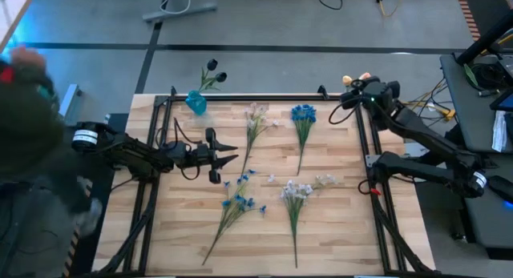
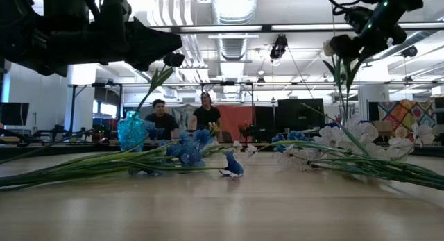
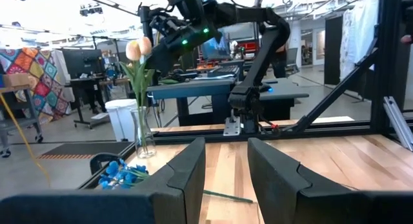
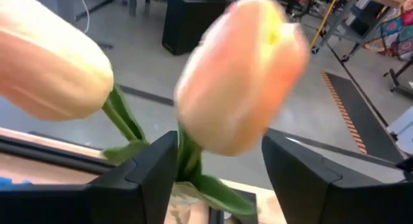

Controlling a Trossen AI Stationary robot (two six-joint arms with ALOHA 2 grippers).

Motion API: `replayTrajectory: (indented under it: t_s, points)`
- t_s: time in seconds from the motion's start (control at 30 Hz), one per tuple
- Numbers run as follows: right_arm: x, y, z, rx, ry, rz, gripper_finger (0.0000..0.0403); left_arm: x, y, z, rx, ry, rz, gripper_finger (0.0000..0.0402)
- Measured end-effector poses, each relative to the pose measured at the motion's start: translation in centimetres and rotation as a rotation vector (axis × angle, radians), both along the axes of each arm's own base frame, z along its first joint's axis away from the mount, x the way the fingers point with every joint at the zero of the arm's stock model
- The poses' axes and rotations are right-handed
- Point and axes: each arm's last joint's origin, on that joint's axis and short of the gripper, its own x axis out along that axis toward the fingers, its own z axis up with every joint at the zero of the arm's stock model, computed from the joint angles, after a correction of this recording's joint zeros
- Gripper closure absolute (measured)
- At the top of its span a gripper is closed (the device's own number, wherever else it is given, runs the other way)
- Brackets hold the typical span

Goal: Sort flowers into vase by color
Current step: Put the yellow flower into the transparent vase, then put the bottom blue flowers into the blue vase

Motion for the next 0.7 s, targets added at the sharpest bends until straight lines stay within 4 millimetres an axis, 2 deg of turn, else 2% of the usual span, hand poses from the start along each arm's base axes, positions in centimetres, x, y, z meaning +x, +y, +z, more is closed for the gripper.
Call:
replayTrajectory:
  t_s: [0.33,0.57,0.7]
  points:
    - [-0.6,0.6,2.3,0.044,0.024,0.025,0.0145,0.0,0.0,0.0,-0.001,0.0,0.009,0.03]
    - [-1.4,1.6,4.2,0.115,0.035,0.037,0.0154,0.1,-0.1,-0.3,0.007,0.037,-0.03,0.0301]
    - [-2.0,2.2,4.4,0.131,0.033,0.028,0.0178,1.4,-0.2,-0.1,-0.001,0.13,-0.058,0.0309]
